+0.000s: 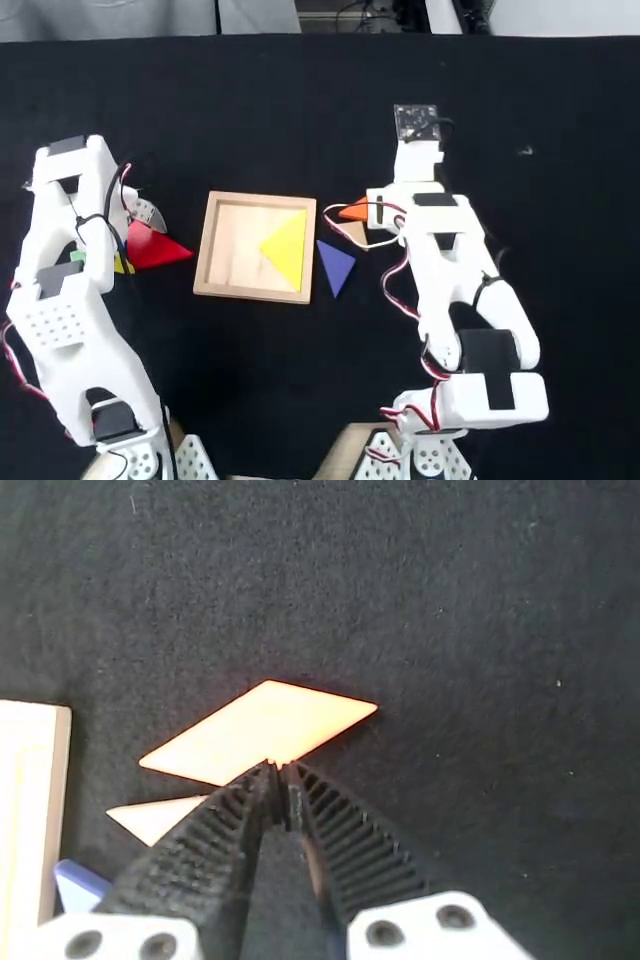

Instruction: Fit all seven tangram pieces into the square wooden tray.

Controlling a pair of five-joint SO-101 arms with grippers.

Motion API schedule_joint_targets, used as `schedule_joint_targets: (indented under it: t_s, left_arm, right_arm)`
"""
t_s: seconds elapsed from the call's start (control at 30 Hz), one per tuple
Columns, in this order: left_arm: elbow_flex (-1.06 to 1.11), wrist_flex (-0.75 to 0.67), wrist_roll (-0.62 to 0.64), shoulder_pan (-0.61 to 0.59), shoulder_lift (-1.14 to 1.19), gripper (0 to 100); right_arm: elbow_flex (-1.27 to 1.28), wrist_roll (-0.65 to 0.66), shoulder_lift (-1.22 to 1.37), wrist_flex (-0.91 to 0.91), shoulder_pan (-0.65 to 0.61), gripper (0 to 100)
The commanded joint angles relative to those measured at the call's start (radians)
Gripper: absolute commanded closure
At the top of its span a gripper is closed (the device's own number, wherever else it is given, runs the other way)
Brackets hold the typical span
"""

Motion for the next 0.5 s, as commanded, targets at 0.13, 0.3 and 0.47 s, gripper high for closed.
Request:
schedule_joint_targets:
  t_s: [0.13,0.3,0.47]
  left_arm:
    - [0.087,-0.101,0.058,0.013,-0.008,69]
    - [0.093,-0.14,0.06,0.004,-0.008,69]
    - [0.101,-0.137,0.06,0.004,-0.008,69]
  right_arm:
    - [-0.058,0.032,-0.004,-0.009,0.014,98.7]
    - [-0.058,0.032,-0.004,-0.009,0.014,98.7]
    - [-0.058,0.031,-0.004,-0.009,0.014,98.7]
